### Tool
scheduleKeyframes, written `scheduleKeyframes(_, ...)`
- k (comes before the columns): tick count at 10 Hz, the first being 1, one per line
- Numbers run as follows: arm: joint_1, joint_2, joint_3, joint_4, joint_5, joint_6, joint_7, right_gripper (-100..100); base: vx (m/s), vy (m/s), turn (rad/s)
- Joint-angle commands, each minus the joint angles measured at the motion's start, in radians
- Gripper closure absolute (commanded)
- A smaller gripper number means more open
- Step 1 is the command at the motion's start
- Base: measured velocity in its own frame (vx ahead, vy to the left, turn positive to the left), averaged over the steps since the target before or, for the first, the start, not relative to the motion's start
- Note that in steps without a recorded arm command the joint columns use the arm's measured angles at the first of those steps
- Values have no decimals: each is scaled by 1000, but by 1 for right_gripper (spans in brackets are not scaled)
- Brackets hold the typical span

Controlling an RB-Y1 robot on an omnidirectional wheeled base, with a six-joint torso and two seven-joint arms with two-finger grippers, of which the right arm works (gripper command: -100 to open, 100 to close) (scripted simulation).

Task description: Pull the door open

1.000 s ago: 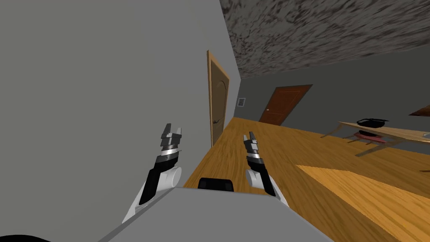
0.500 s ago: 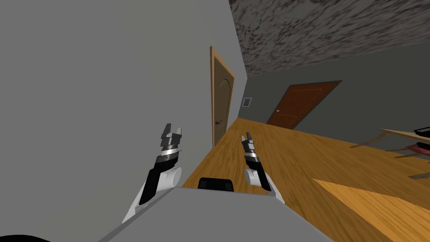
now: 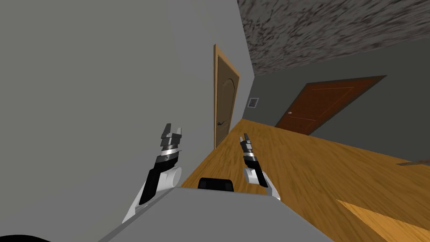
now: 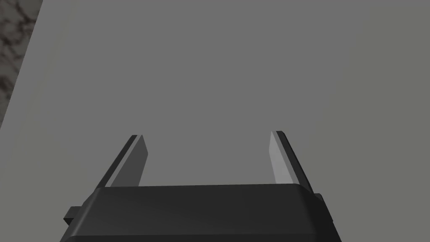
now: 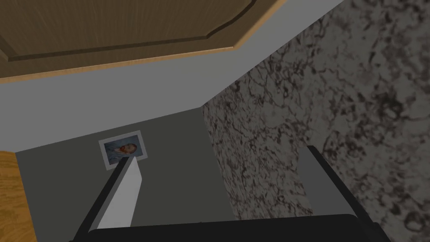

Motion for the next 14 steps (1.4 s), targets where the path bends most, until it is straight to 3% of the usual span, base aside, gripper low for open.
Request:
scheduleKeyframes(1, -13, -10, 3, 32, -7, -4, -2, -100, 70, -81, 161)
scheduleKeyframes(14, -141, -79, 28, 325, -61, -41, -17, -100, 59, -96, 195)
